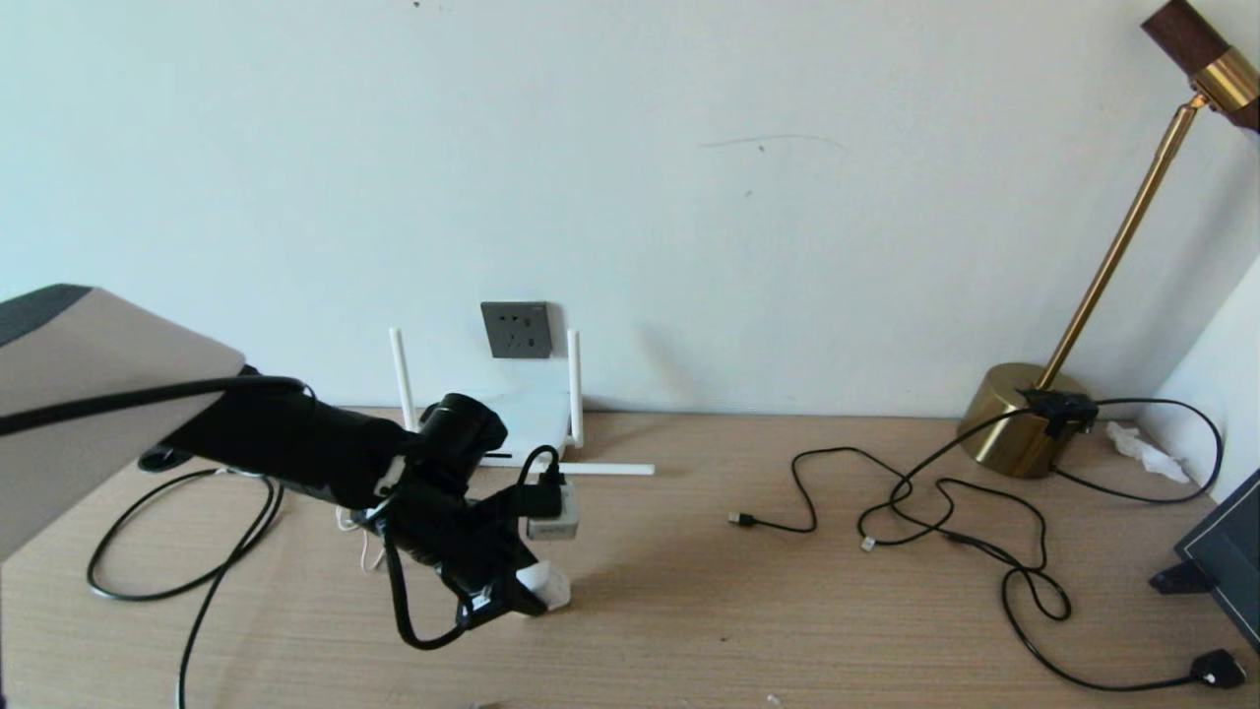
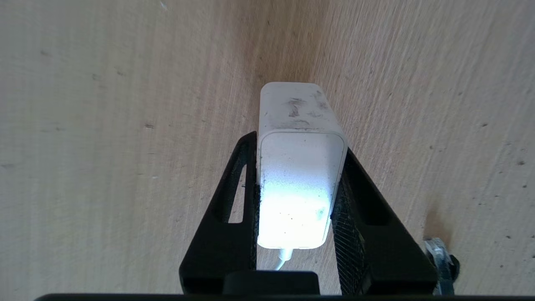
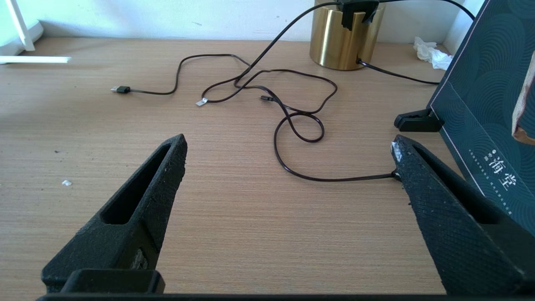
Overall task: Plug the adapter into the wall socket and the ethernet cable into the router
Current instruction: Pick up plug, then align plug and socket
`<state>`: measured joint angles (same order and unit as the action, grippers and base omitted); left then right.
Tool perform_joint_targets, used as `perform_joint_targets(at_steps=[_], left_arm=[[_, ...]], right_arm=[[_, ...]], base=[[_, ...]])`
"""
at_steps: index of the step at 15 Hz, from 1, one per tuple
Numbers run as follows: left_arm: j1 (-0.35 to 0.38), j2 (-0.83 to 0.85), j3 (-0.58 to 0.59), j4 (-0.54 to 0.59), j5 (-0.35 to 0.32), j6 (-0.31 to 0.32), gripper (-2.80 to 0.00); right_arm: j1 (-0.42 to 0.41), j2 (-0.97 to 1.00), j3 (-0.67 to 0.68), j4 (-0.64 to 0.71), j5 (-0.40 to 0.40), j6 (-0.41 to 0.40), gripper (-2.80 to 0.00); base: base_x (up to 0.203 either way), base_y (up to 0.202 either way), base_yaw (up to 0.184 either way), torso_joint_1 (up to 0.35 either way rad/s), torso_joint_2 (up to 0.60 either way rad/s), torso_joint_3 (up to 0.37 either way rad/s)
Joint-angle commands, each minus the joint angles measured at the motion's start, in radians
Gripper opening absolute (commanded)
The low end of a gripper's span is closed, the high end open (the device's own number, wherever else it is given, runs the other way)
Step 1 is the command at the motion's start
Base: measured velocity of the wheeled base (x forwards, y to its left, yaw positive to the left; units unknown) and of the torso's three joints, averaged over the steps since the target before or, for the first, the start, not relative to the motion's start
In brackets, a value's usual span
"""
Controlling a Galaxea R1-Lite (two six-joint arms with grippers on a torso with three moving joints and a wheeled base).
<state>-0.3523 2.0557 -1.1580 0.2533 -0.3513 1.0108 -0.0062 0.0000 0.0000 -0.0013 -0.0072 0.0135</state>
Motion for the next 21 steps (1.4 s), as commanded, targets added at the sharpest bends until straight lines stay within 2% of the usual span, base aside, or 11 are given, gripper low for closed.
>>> perform_joint_targets(at_steps=[1,2,3,5,7,10,11,13,15,17,21], left_arm=[[0.007,-0.066,0.013,-0.005,-0.024,0.001,-2.80],[0.017,-0.101,0.016,-0.019,-0.081,-0.027,-2.80],[0.027,-0.142,0.017,-0.047,-0.137,-0.102,-2.80],[0.038,-0.241,0.020,-0.121,-0.217,-0.313,-2.80],[0.041,-0.365,0.040,-0.170,-0.253,-0.591,-2.80],[0.041,-0.498,0.121,-0.272,-0.207,-1.056,-2.80],[0.041,-0.515,0.175,-0.342,-0.142,-1.137,-2.80],[0.040,-0.519,0.342,-0.594,0.001,-1.167,-2.80],[0.034,-0.495,0.509,-0.942,0.137,-1.172,-2.80],[0.027,-0.423,0.629,-1.218,0.261,-1.173,-2.80],[0.028,-0.278,0.684,-1.457,0.378,-1.159,-2.80]], right_arm=[[0.000,0.002,0.000,0.000,0.000,0.000,0.00],[0.000,0.002,0.000,0.000,0.000,0.000,0.00],[0.000,0.002,0.000,0.000,0.000,0.000,0.00],[0.001,0.001,0.000,0.001,0.000,0.000,0.00],[0.000,0.002,0.000,0.001,0.000,0.000,0.00],[0.001,0.001,0.000,0.000,0.000,0.000,0.00],[0.000,0.002,0.000,0.001,0.000,0.000,0.00],[0.000,0.000,0.000,0.001,0.000,0.000,0.00],[0.001,0.002,0.000,0.000,0.000,0.000,0.00],[0.000,0.002,0.000,0.001,0.000,0.000,0.00],[0.000,0.002,0.000,0.000,0.000,0.000,0.00]], base=[[0.000,0.000,0.000,0.000,0.00,0.000],[0.000,0.000,0.000,0.000,0.00,0.000],[0.000,0.000,0.000,0.000,0.00,0.000],[0.000,0.000,0.000,0.000,0.00,0.000],[0.000,0.000,0.000,0.000,0.00,0.000],[0.000,0.000,0.000,0.000,0.00,0.000],[0.000,0.000,0.000,0.000,0.00,0.000],[0.000,0.000,0.000,0.000,0.00,0.000],[0.000,0.000,0.000,0.000,0.00,0.000],[0.000,0.000,0.000,0.000,0.00,0.000],[0.000,0.000,0.000,0.000,0.00,0.000]])
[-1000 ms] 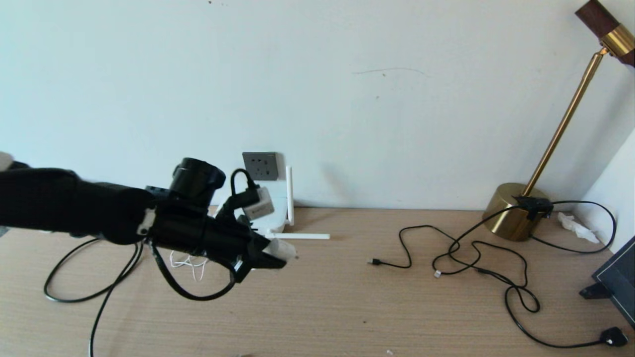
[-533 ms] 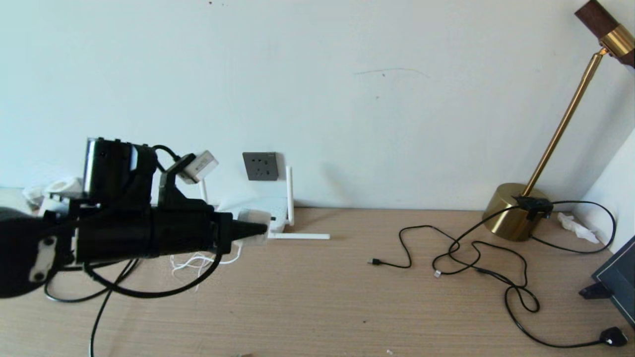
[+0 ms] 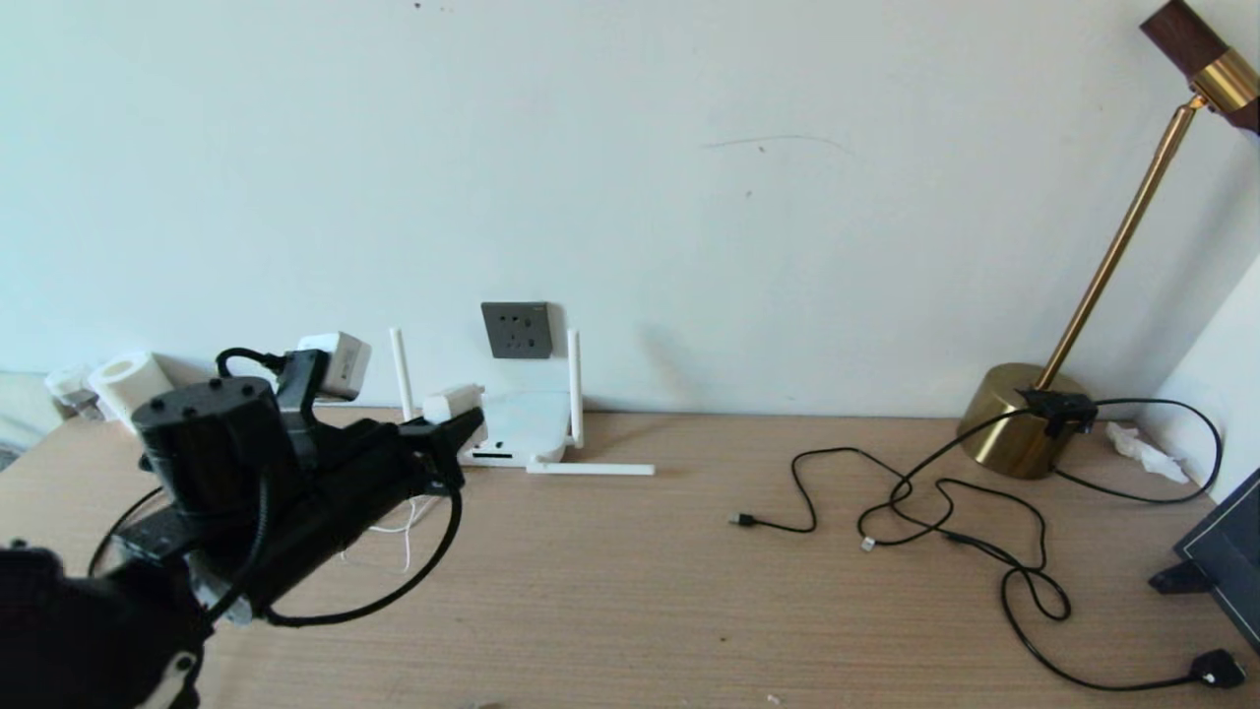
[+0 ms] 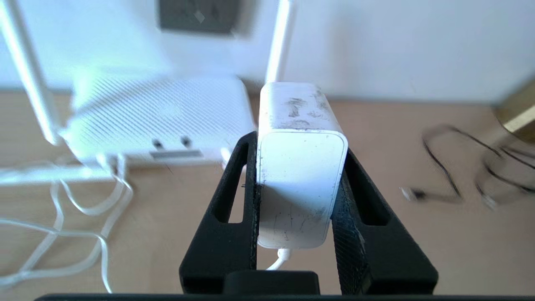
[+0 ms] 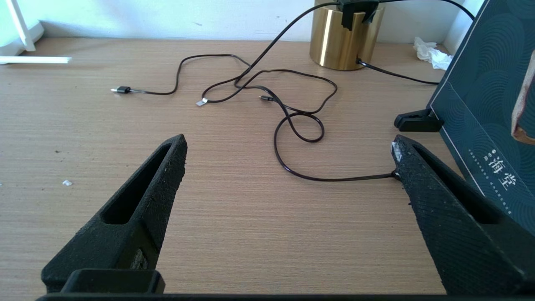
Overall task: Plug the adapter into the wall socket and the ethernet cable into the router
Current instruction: Align plug and socket
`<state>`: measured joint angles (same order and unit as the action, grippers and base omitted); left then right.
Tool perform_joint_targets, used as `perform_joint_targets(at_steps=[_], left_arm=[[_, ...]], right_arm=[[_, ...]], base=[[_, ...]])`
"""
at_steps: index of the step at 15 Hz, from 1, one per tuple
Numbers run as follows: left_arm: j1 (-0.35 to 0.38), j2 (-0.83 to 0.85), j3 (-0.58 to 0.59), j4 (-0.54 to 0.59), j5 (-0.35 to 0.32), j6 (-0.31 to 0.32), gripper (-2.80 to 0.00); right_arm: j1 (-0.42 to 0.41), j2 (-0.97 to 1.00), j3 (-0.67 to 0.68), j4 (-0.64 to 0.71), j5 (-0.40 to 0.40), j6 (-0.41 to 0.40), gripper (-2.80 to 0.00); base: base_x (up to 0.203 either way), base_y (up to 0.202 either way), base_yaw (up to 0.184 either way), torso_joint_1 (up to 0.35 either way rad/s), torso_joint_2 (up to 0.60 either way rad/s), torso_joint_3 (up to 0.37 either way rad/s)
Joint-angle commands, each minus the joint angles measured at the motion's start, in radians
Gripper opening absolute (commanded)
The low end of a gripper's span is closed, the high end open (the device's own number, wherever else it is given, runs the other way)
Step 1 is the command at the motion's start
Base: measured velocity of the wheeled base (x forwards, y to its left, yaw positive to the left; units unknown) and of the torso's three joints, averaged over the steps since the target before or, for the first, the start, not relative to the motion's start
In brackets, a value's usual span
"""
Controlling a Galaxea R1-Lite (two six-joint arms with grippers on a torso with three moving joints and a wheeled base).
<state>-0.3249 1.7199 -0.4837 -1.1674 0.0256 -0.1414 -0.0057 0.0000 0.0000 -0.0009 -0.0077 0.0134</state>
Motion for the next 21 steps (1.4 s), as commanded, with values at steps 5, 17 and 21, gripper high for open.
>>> perform_joint_targets(at_steps=[5,17,21], left_arm=[[0.008,0.226,-0.018,-0.330,0.089,0.094,-2.80],[0.054,0.484,-0.300,-0.362,0.101,0.160,-2.80],[0.064,0.586,-0.401,-0.363,0.096,0.177,-2.80]], right_arm=[[0.000,0.001,0.000,-0.001,0.000,0.000,0.00],[0.000,0.002,0.000,0.000,0.000,0.000,0.00],[0.000,0.002,0.000,-0.001,0.000,0.000,0.00]], base=[[0.000,0.000,0.000,0.000,0.00,0.000],[0.000,0.000,0.000,0.000,0.00,0.000],[0.000,0.000,0.000,0.000,0.00,0.000]])
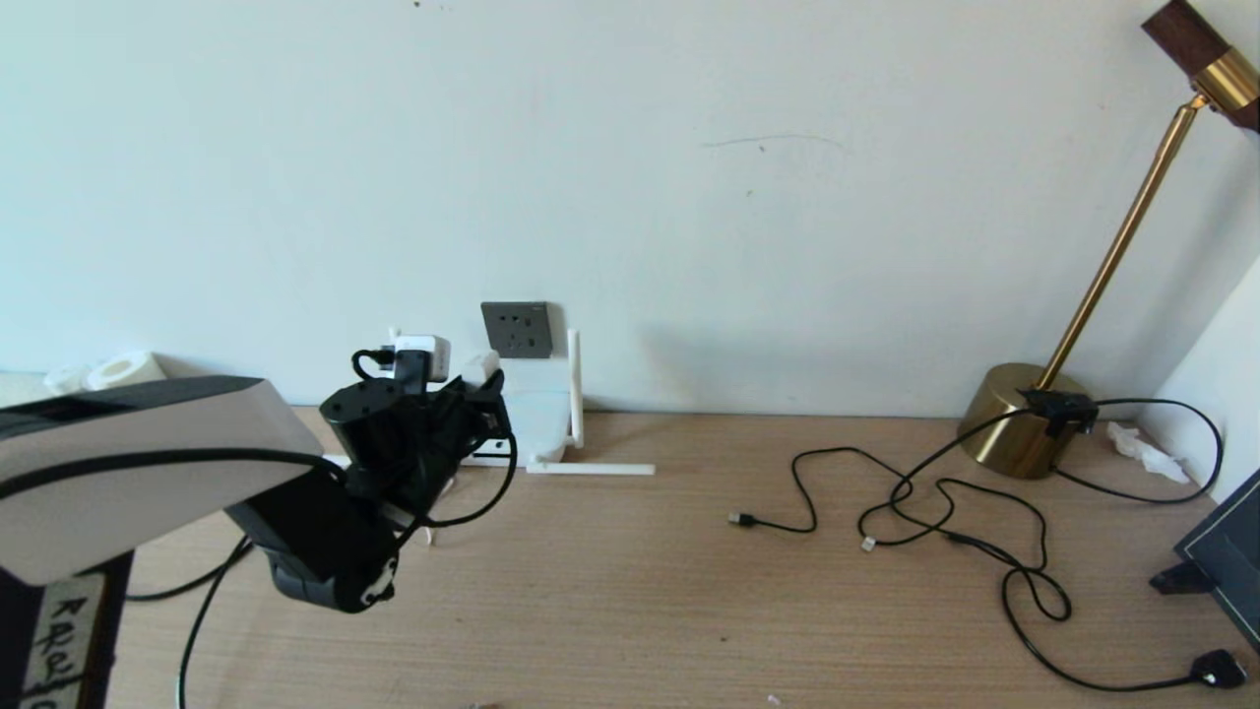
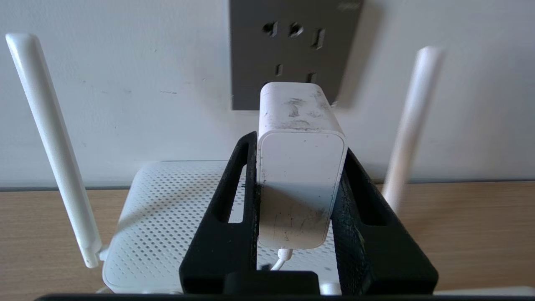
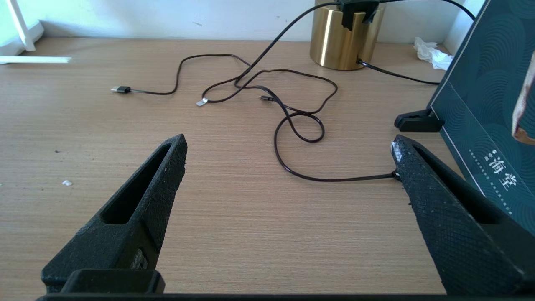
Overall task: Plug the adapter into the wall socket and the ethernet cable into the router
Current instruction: Align plug and socket
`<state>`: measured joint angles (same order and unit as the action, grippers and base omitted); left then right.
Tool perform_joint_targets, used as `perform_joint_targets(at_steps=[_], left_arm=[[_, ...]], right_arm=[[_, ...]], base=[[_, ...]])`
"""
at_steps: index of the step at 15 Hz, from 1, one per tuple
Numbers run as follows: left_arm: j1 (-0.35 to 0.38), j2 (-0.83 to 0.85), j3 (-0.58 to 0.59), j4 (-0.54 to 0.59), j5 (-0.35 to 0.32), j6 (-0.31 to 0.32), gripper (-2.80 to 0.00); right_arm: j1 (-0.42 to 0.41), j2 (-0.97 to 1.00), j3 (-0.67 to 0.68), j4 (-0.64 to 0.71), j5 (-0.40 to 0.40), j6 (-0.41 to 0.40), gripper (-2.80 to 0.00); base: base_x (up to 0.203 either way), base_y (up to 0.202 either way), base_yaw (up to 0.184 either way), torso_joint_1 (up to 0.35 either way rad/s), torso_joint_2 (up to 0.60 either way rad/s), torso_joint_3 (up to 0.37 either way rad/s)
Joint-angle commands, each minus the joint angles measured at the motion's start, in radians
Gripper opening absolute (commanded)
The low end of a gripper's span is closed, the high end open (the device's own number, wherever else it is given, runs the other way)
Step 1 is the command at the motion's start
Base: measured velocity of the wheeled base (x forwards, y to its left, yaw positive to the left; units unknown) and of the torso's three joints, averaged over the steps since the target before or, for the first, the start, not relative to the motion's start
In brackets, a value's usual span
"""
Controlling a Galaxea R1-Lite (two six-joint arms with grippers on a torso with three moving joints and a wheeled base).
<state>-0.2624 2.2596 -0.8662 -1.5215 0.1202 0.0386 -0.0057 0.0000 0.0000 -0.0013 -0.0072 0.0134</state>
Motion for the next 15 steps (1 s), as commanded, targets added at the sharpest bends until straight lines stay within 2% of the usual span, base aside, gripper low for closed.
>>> perform_joint_targets(at_steps=[1,5,9,15], left_arm=[[0.001,0.066,-0.038,-0.009,0.001,0.010,-2.80],[-0.001,0.107,-0.110,-0.009,-0.001,0.021,-2.80],[-0.002,0.149,-0.233,-0.009,0.002,0.036,-2.80],[-0.003,0.178,-0.277,-0.009,0.022,0.069,-2.80]], right_arm=[[0.001,0.001,0.000,0.000,0.000,0.000,0.00],[0.000,0.002,0.000,0.000,0.000,0.000,0.00],[0.000,0.000,0.000,0.000,0.000,0.000,0.00],[0.000,0.002,0.000,0.000,0.000,0.000,0.00]], base=[[0.000,0.000,0.000,0.000,0.00,0.000],[0.000,0.000,0.000,0.000,0.00,0.000],[0.000,0.000,0.000,0.000,0.00,0.000],[0.000,0.000,0.000,0.000,0.00,0.000]])
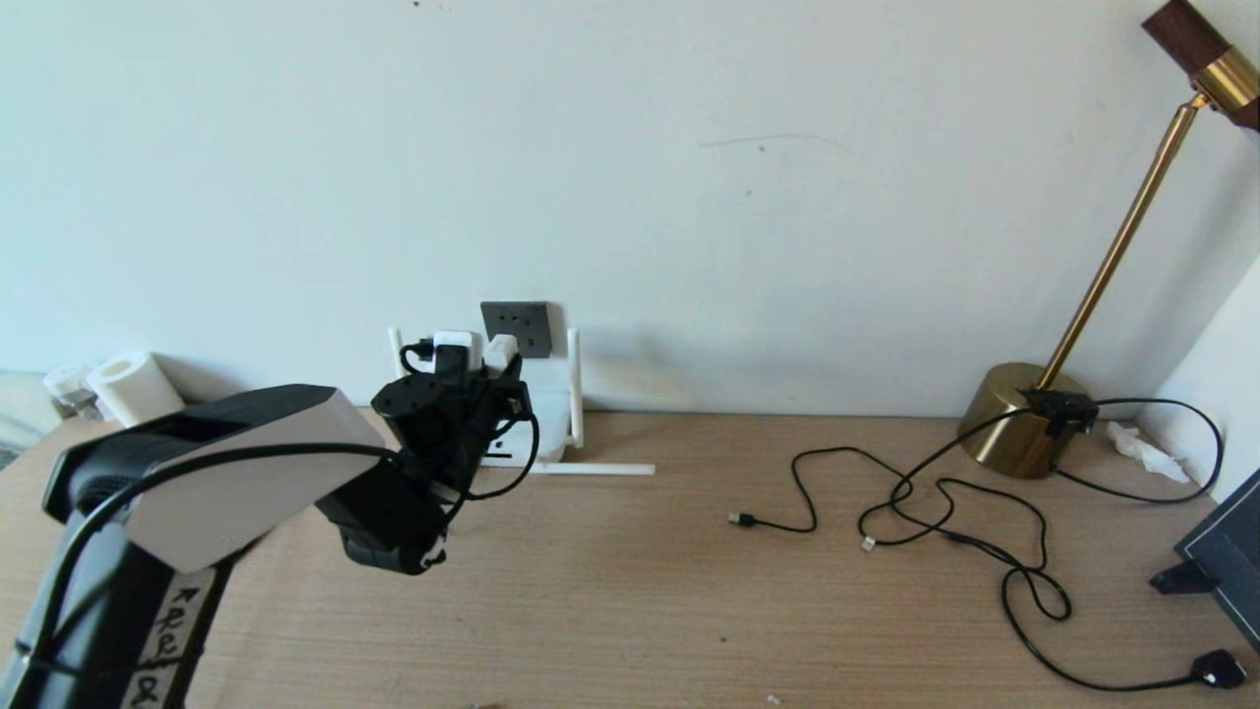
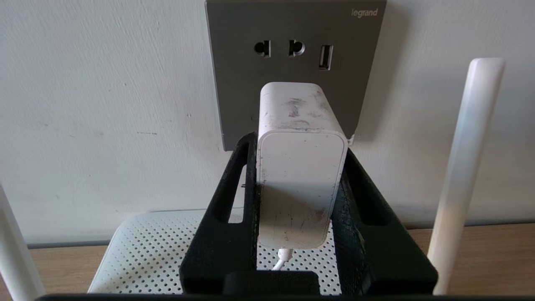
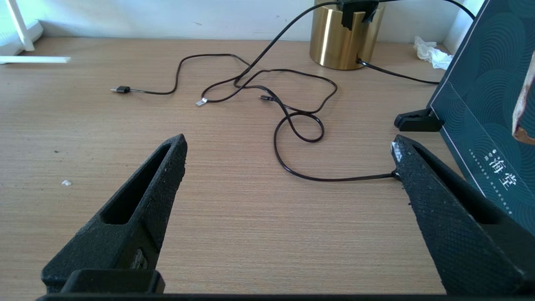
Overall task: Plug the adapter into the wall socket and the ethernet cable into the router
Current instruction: Align plug and socket, then pick up plug
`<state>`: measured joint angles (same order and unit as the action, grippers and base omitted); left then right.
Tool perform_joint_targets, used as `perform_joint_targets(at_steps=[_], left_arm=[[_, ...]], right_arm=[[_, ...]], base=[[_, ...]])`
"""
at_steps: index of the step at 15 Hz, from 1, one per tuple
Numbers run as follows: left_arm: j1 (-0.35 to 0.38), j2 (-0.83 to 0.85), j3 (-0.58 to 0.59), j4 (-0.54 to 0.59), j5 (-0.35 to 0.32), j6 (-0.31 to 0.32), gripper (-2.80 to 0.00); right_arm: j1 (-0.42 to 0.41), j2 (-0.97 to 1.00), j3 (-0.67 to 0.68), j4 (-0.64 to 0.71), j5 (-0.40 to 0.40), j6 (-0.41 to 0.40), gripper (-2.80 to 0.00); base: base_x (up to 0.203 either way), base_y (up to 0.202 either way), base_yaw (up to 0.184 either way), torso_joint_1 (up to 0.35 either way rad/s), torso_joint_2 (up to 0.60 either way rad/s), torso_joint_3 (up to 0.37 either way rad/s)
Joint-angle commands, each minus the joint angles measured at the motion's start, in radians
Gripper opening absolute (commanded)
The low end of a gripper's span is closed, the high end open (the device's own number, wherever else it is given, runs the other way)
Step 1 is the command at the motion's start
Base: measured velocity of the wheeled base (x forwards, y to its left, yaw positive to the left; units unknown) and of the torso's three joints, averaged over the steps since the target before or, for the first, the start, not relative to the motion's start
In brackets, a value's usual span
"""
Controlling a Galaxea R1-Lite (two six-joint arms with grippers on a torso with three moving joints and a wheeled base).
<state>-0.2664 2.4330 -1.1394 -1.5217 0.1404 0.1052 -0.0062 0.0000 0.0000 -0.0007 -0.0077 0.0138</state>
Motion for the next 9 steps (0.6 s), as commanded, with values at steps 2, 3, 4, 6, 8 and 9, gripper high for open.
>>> perform_joint_targets(at_steps=[2,3,4,6,8,9], left_arm=[[0.001,-0.006,-0.005,-0.008,0.004,0.002,-2.80],[0.001,-0.009,-0.006,-0.008,0.007,0.002,-2.80],[0.001,-0.009,-0.010,-0.008,0.007,0.002,-2.80],[0.000,-0.009,-0.018,-0.008,0.008,0.002,-2.80],[0.000,-0.012,-0.027,-0.008,0.008,0.002,-2.80],[-0.001,-0.012,-0.038,-0.008,0.008,0.004,-2.80]], right_arm=[[0.000,0.002,0.000,-0.001,0.000,0.000,0.00],[0.000,0.002,0.000,-0.001,0.000,0.000,0.00],[0.000,0.002,0.000,-0.001,0.000,0.000,0.00],[0.000,0.002,0.000,0.000,0.000,0.000,0.00],[0.000,0.002,0.000,-0.001,0.000,0.000,0.00],[0.000,0.002,0.000,0.000,0.000,0.000,0.00]], base=[[0.000,0.000,0.000,0.000,0.00,0.000],[0.000,0.000,0.000,0.000,0.00,0.000],[0.000,0.000,0.000,0.000,0.00,0.000],[0.000,0.000,0.000,0.000,0.00,0.000],[0.000,0.000,0.000,0.000,0.00,0.000],[0.000,0.000,0.000,0.000,0.00,0.000]])
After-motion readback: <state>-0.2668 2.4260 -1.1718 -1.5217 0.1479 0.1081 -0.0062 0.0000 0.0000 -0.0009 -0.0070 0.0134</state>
